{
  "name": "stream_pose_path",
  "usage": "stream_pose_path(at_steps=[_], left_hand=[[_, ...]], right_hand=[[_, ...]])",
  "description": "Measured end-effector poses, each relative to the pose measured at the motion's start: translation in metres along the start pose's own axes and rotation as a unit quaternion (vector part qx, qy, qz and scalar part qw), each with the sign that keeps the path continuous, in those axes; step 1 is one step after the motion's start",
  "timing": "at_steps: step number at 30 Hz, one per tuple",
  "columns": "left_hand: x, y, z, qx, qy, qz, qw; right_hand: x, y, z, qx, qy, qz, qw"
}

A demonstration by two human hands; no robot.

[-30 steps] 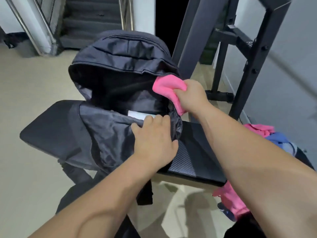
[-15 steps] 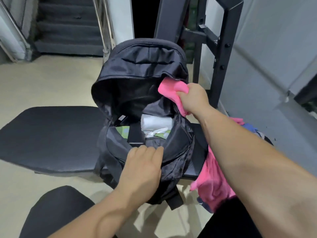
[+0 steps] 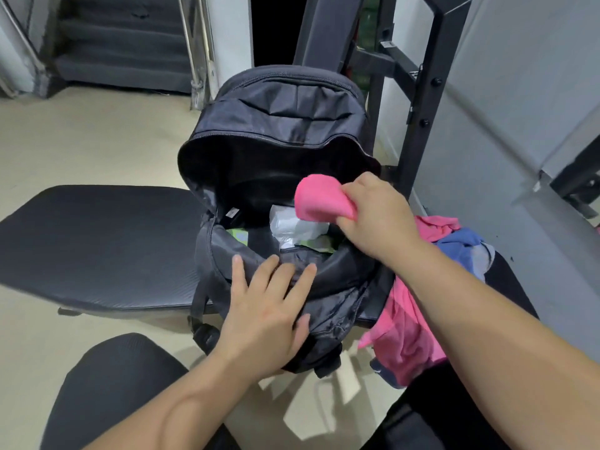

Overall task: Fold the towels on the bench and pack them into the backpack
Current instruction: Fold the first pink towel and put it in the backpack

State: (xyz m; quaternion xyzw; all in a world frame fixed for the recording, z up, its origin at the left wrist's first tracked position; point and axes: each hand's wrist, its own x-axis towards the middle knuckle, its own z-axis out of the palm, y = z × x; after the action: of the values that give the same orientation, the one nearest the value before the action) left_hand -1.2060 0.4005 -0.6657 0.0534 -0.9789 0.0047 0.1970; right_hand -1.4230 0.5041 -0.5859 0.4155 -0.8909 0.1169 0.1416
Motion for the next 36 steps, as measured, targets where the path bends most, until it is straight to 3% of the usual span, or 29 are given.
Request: stream_pose_path(at_steps=[2,4,7,10,12,15,19,23,26,31,36], left_hand=[[-0.009,0.002,0.009,0.012,-0.006,0.020,1.000],[-0.013,0.005,0.016,0.025,-0.001,0.028,0.999],[-0.014,0.005,0.019,0.030,0.001,0.031,0.999],[-0.019,0.003,0.014,0.019,-0.014,0.039,0.999],[-0.021,0.003,0.011,0.021,-0.036,0.044,0.998],[-0.024,0.003,0.014,0.020,-0.035,0.046,0.998],[-0.025,-0.001,0.021,0.005,-0.025,0.067,0.997],[-0.026,-0.001,0.026,-0.002,-0.004,0.083,0.997],[-0.028,-0.003,0.029,-0.002,0.010,0.099,0.995],[-0.031,-0.007,0.036,-0.001,0.014,0.112,0.994],[-0.028,-0.006,0.031,-0.010,0.024,0.094,0.995]], right_hand=[[0.002,-0.013,-0.006,0.000,-0.060,-0.093,0.994],[0.015,-0.027,-0.010,0.051,-0.101,-0.132,0.985],[0.034,-0.037,0.013,0.151,-0.234,-0.097,0.955],[0.047,-0.037,0.046,0.093,-0.401,-0.048,0.910],[0.051,-0.040,0.061,0.057,-0.451,-0.051,0.889],[0.050,-0.049,0.078,0.042,-0.436,-0.067,0.896],[0.034,-0.050,0.096,-0.123,-0.328,-0.098,0.931],[0.015,-0.053,0.090,-0.074,-0.239,-0.229,0.941],[0.003,-0.052,0.090,-0.044,-0.280,-0.280,0.917],[0.003,-0.053,0.096,-0.094,-0.365,-0.237,0.895],[0.013,-0.048,0.086,-0.028,-0.401,-0.178,0.898]])
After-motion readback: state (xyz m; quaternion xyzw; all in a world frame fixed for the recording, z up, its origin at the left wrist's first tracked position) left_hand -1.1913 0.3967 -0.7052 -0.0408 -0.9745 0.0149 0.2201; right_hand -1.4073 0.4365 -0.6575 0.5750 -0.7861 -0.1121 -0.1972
